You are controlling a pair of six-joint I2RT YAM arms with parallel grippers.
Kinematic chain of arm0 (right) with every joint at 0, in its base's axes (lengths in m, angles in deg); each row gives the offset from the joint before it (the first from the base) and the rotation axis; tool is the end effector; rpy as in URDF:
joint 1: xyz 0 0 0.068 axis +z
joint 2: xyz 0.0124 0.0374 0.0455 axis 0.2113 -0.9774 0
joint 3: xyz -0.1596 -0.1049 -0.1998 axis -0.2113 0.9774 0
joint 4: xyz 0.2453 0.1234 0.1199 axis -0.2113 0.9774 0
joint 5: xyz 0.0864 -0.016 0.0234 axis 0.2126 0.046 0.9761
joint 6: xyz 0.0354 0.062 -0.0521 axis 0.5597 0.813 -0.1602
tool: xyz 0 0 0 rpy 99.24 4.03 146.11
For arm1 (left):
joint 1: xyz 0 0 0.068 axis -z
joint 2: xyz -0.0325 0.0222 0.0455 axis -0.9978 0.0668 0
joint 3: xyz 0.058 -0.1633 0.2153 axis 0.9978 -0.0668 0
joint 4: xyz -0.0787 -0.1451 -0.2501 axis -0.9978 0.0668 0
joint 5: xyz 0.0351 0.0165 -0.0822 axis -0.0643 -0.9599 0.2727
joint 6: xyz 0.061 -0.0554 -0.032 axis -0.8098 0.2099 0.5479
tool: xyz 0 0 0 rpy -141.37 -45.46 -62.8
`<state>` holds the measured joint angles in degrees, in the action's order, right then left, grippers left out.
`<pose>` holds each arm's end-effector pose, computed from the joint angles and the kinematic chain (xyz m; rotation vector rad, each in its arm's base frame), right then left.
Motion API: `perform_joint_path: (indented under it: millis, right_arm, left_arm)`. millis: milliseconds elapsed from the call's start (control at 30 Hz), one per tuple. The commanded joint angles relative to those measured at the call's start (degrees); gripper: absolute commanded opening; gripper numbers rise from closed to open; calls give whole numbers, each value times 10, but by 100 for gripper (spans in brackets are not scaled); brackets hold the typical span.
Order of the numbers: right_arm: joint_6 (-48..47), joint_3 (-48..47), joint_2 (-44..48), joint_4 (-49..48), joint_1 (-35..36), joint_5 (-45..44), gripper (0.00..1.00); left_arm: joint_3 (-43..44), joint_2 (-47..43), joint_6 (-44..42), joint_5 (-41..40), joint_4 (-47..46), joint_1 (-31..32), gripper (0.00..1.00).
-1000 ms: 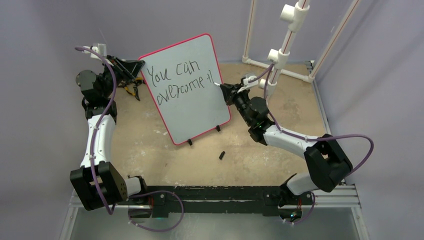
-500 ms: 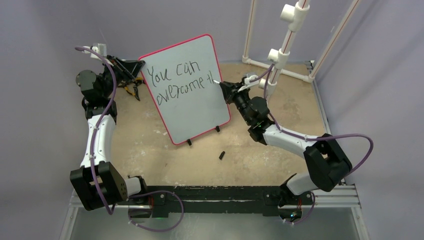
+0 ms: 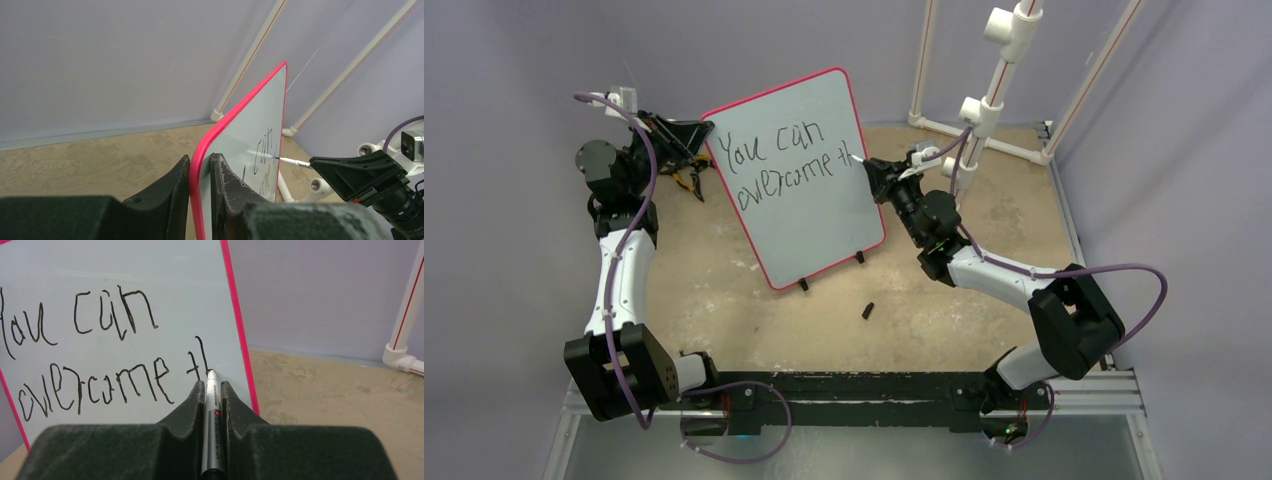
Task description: Write a sentence on the whiteboard
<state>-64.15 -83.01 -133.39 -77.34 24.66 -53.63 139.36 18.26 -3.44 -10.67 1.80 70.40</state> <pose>0.3335 0.2312 0.2895 -0.1110 1.3453 0.6129 0.3560 0.0433 0.3988 0.0409 1.4527 -0.8074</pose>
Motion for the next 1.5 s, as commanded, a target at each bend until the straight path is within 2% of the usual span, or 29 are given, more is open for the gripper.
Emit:
perform_joint_path:
  millis: [0, 733, 1067, 1467]
  right_arm:
    - [6, -20, -4, -33, -6, -36, 0]
    - [37, 49, 18, -6, -6, -24, 0]
    - [32, 42, 58, -36, -6, -34, 0]
    - [5, 4, 19, -60, -6, -58, 0]
  left_arm:
    - [-9, 5, -5, 3, 1, -3, 16]
    - [-9, 4, -6, 2, 1, -3, 16]
    - [-9, 3, -6, 3, 1, -3, 15]
    - [-9, 3, -6, 2, 1, -3, 15]
